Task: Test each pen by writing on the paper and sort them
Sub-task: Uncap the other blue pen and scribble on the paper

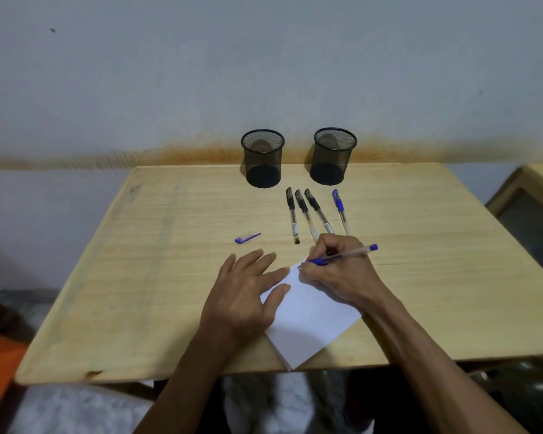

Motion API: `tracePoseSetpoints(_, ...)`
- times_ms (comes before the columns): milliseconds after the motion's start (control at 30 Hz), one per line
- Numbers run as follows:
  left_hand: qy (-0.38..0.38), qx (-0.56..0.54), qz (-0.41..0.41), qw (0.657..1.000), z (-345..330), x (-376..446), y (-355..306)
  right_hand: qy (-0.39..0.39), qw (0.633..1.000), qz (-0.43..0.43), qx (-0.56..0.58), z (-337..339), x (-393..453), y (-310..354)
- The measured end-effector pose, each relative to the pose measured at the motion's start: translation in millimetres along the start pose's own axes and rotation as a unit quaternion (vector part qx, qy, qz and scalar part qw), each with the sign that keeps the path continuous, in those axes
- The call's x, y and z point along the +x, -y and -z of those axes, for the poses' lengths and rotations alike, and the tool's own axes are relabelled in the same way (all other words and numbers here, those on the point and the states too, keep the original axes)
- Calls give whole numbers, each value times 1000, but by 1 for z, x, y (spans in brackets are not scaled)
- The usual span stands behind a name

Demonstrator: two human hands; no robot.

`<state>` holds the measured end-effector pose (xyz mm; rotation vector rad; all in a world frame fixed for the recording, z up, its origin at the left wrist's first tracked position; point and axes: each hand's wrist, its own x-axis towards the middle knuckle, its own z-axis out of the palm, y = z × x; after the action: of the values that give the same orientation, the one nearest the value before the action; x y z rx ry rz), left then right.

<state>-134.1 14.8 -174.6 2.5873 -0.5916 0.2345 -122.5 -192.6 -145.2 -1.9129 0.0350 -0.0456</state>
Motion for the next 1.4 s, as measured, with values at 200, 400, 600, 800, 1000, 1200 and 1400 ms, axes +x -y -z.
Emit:
tracePoseSetpoints(200,-24,1,-4,1000,-4,0,1,-1,1000,14,13,-5,2,0)
tracePoseSetpoints(400,-24,5,-12,1000,-4,0,0,-7,1000,10,25,-6,3,-4)
tracePoseSetpoints(600,-28,12,-18,999,-4,0,1,-10,999,6,48,-6,5,-8)
tracePoseSetpoints(800,-15,7,-11,1000,-3,-1,0,-20,999,15,39,-5,5,-11)
tracePoseSetpoints(1000,3,-2,3,1000,-1,0,-1,-26,999,11,29,-4,2,-6)
tracePoseSetpoints(1200,1,-8,8,1000,-2,-1,-1,-44,999,23,-13,-5,-1,3)
tracePoseSetpoints(1400,-1,-8,9,1000,-2,-1,0,-38,999,14,-1,-4,-3,3)
